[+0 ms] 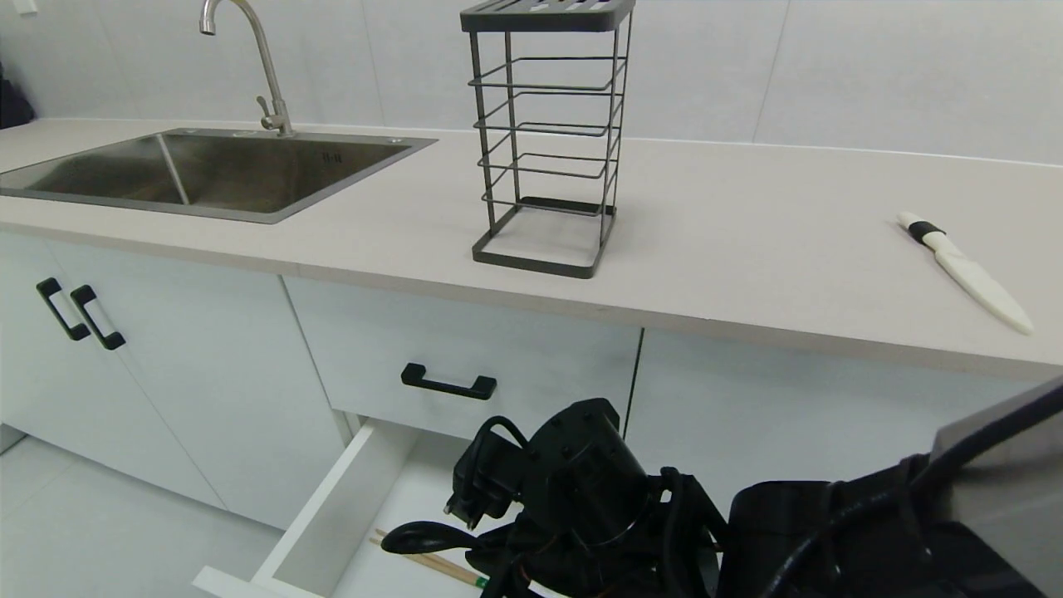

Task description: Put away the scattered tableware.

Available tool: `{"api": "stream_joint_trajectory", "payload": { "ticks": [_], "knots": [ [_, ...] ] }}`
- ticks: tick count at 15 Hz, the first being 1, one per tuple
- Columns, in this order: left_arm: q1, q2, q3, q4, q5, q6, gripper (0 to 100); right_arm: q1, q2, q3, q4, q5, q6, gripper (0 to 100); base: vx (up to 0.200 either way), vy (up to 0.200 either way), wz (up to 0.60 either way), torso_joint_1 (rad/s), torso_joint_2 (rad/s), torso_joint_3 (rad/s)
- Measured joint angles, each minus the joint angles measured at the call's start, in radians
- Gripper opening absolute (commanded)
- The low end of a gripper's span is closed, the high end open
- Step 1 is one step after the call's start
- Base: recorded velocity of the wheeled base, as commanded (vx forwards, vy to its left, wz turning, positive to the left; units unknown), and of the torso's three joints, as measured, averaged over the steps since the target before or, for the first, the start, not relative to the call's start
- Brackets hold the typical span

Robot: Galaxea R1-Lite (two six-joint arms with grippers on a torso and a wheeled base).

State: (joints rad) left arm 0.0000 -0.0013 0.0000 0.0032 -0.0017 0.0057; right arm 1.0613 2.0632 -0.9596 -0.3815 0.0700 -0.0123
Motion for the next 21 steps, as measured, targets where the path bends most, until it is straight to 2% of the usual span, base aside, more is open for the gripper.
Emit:
{"api": "stream_joint_trajectory", "payload": {
  "ticks": [16,21],
  "knots": [
    [0.000,0.000,0.000,0.000,0.000,0.000,100,-0.040,0.188,-0.144,-0.027,0.000,-0.024,0,0.000,0.000,0.00,-0.001,0.02,0.023],
    [0.000,0.000,0.000,0.000,0.000,0.000,100,-0.045,0.263,-0.202,-0.033,-0.036,-0.023,0,0.000,0.000,0.00,0.000,0.00,0.000]
  ]
}}
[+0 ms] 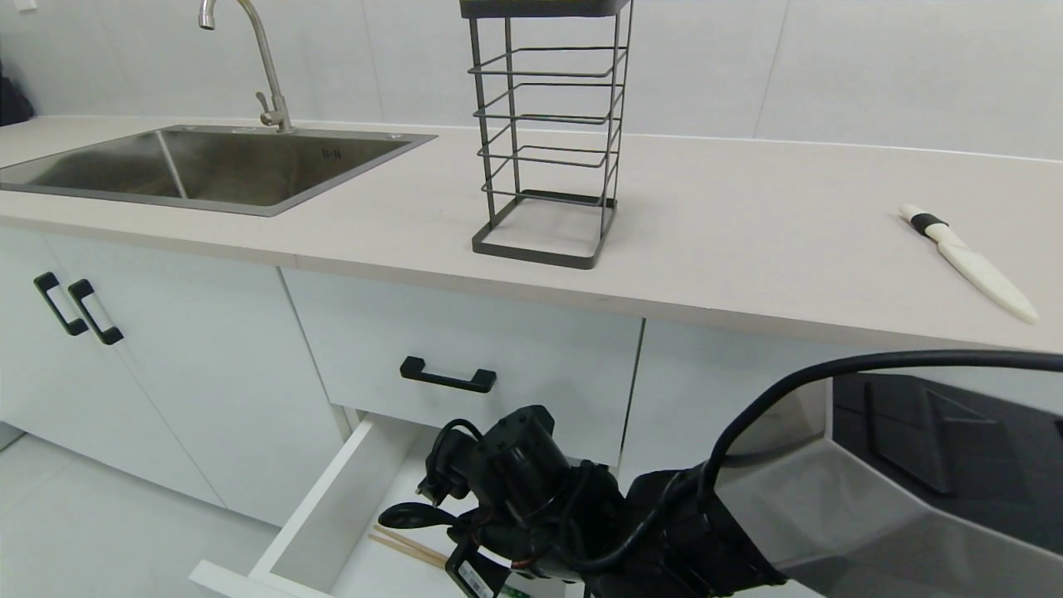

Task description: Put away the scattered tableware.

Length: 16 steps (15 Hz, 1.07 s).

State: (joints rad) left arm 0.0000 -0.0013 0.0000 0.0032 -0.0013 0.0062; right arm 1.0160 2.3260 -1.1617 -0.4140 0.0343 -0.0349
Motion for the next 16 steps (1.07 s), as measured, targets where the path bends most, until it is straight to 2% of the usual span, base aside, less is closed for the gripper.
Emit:
{"api": "stream_joint_trajectory", "payload": {
  "ticks": [4,16],
  "knots": [
    [0.000,0.000,0.000,0.000,0.000,0.000,100,-0.007,0.045,-0.028,0.000,-0.037,0.001,0,0.000,0.000,0.00,0.000,0.00,0.000],
    [0.000,0.000,0.000,0.000,0.000,0.000,100,-0.025,0.137,-0.099,0.000,-0.058,-0.003,0,0.000,0.000,0.00,0.000,0.00,0.000]
  ]
}}
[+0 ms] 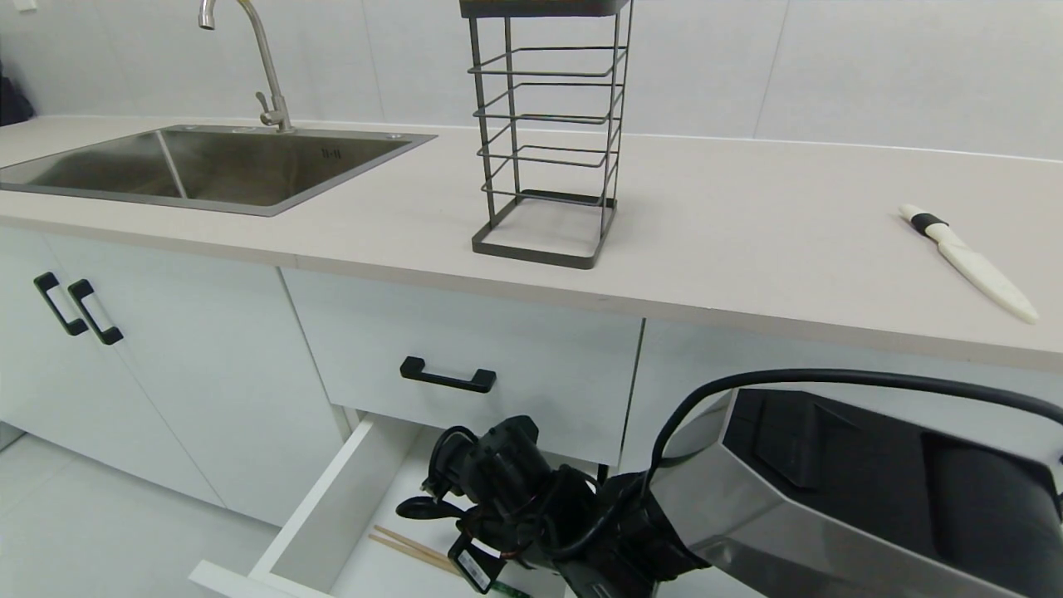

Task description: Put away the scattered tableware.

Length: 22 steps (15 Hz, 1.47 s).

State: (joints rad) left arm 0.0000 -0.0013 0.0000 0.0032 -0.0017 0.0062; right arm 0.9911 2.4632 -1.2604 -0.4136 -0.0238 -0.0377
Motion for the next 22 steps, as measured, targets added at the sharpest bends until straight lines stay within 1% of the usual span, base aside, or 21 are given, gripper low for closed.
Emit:
{"api": "stream_joint_trajectory", "payload": {
  "ticks": [18,19,22],
  "knots": [
    [0.000,0.000,0.000,0.000,0.000,0.000,100,0.002,0.120,-0.074,0.009,0.001,-0.002,0,0.000,0.000,0.00,0.000,0.00,0.000],
    [0.000,0.000,0.000,0.000,0.000,0.000,100,0.002,0.121,-0.075,0.017,0.002,-0.003,100,0.000,0.000,0.00,0.000,0.00,0.000],
    [0.000,0.000,0.000,0.000,0.000,0.000,100,0.002,0.127,-0.087,0.021,0.004,-0.007,100,0.000,0.000,0.00,0.000,0.00,0.000]
  ]
}}
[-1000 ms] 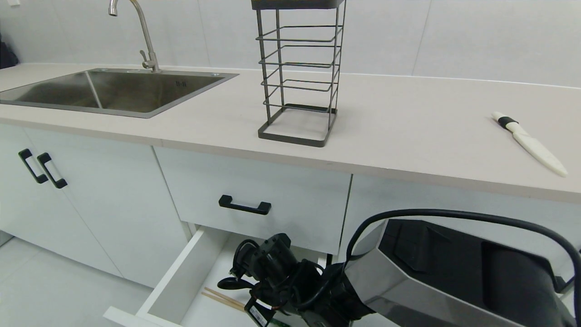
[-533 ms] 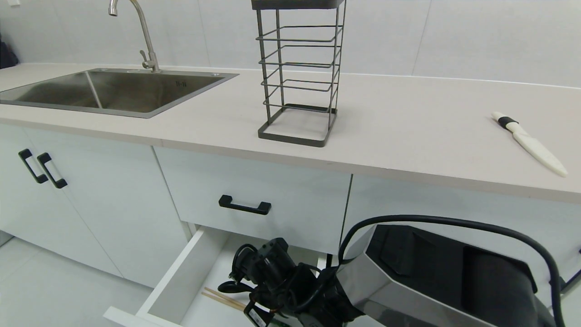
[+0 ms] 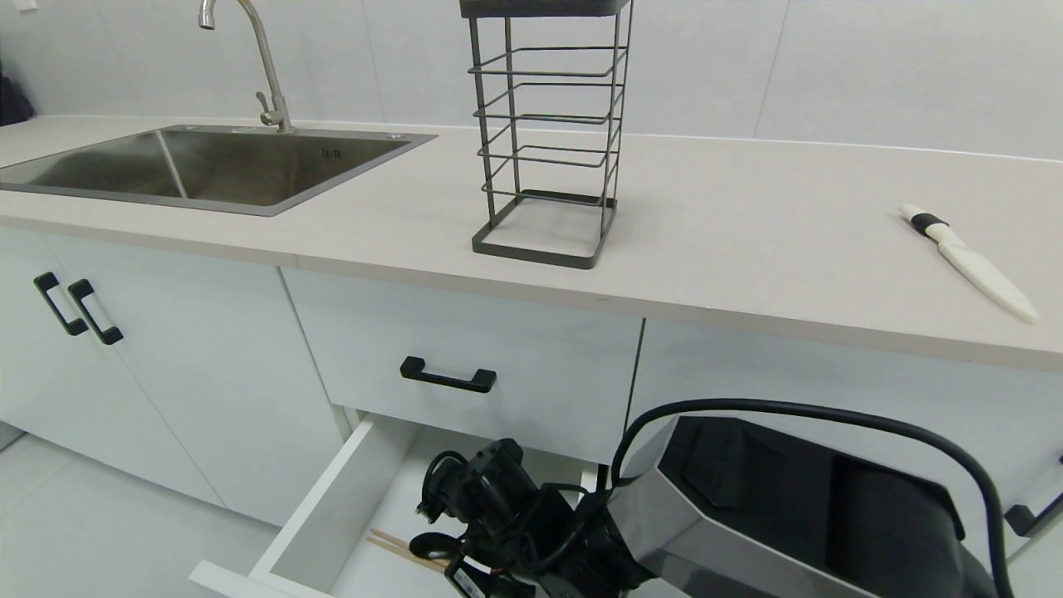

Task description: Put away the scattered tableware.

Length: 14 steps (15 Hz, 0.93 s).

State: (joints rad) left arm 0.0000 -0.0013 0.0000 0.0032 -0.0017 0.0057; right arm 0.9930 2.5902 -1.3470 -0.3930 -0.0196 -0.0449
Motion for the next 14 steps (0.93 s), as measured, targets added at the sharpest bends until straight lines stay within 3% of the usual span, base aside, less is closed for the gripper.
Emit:
{"api": "stream_joint_trajectory", "payload": {
  "ticks": [8,14],
  "knots": [
    [0.000,0.000,0.000,0.000,0.000,0.000,100,0.021,-0.119,0.017,-0.001,-0.004,-0.001,100,0.000,0.000,0.00,0.000,0.00,0.000],
    [0.000,0.000,0.000,0.000,0.000,0.000,100,0.057,-0.373,0.281,-0.045,-0.020,0.005,100,0.000,0.000,0.00,0.000,0.00,0.000]
  ]
}}
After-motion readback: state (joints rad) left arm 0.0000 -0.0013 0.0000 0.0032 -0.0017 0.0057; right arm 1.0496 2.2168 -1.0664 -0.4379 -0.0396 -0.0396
